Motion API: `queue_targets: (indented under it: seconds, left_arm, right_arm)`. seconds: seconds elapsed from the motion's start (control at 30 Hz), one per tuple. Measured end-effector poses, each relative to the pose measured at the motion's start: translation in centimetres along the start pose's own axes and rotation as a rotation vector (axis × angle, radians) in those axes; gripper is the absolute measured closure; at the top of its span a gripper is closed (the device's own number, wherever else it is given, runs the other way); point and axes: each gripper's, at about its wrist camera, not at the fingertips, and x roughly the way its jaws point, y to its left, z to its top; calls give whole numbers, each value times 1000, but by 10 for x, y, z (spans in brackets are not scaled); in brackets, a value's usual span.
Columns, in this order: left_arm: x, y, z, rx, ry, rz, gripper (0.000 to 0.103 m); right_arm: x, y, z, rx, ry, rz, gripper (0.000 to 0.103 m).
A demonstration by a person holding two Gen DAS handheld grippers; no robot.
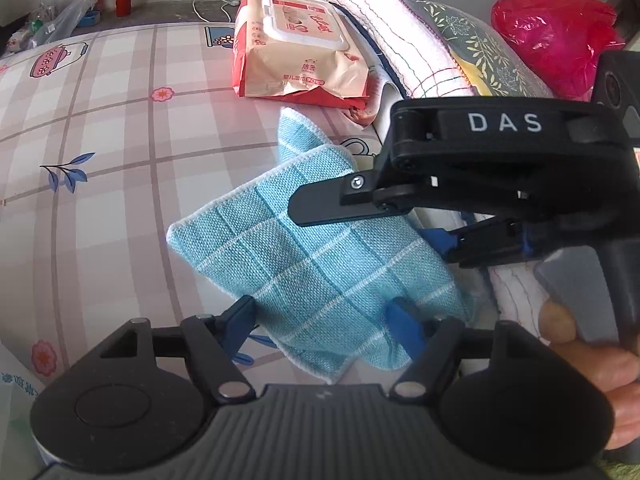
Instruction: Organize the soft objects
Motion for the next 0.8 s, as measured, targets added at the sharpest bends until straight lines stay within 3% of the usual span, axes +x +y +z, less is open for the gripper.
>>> queue_targets:
  seconds: [0.2, 0.33, 0.53, 0.8]
  left_arm:
    - [-3, 1, -2, -33, 34, -78, 43]
    - [-17, 1, -6, -34, 16, -95, 48]
    - [-58, -1, -15, -18, -69, -106, 57]
    - [-137, 12, -37, 6, -223, -68, 69]
  right_arm:
    - [10, -2, -9, 72, 81, 145, 36]
    - [14, 4, -17, 85, 106, 196, 36]
    - [-11, 31, -27, 42, 82, 254, 36]
    - [-65, 84, -49, -53, 26, 337, 36]
